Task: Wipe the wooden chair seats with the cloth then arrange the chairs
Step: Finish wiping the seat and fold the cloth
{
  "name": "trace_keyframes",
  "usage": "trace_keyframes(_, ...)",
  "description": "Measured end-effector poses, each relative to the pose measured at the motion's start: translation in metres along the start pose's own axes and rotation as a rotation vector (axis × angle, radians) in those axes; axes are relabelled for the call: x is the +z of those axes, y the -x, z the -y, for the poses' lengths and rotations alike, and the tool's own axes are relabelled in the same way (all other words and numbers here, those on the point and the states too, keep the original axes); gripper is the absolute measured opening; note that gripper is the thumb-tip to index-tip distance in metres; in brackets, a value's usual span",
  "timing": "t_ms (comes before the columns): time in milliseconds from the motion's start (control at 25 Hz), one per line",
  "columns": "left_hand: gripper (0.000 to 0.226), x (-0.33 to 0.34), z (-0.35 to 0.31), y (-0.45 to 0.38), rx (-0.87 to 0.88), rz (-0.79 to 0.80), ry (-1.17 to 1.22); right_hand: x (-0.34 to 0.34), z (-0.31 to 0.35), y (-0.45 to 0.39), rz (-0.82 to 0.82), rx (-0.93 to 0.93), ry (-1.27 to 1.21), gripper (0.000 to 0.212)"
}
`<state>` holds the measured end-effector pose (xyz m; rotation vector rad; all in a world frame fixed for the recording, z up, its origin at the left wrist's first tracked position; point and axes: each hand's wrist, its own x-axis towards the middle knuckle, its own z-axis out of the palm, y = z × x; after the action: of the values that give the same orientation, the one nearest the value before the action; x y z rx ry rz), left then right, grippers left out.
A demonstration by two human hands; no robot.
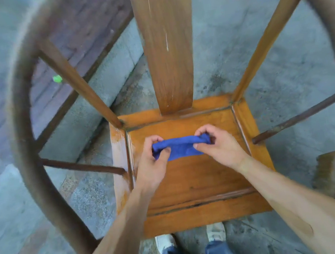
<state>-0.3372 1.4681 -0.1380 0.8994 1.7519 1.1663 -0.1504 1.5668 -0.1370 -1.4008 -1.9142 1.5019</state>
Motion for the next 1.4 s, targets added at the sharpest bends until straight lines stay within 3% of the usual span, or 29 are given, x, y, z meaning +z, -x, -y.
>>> trace_keyframes(160,0.023,-0.030,-0.147,0.023,0.252,0.037,0.012,-0.067,0.133,0.040,-0.082,-0.222,-0.118,0.018)
trace_keyframes(320,0.023,-0.045,-0.291,0.060,0.392,-0.023,0.067,-0.135,0.252,0.087,-0.169,-0.379,-0.122,0.026)
trace_keyframes(560,0.028,-0.060,-0.422,0.097,0.723,-0.082,0.055,-0.200,0.366,0.141,-0.297,-0.626,-0.111,0.024)
trace_keyframes(720,0.028,-0.070,-0.456,0.108,0.854,-0.050,0.033,-0.207,0.398,0.165,-0.356,-0.691,-0.212,0.022)
trace_keyframes(1040,0.021,-0.061,-0.473,0.121,0.927,0.065,0.110,-0.207,0.410,0.221,-0.510,-0.701,-0.250,0.023)
trace_keyframes(1400,0.022,0.056,-0.499,0.179,0.999,0.612,0.250,-0.235,0.362,0.370,-1.041,-0.502,-0.208,0.025)
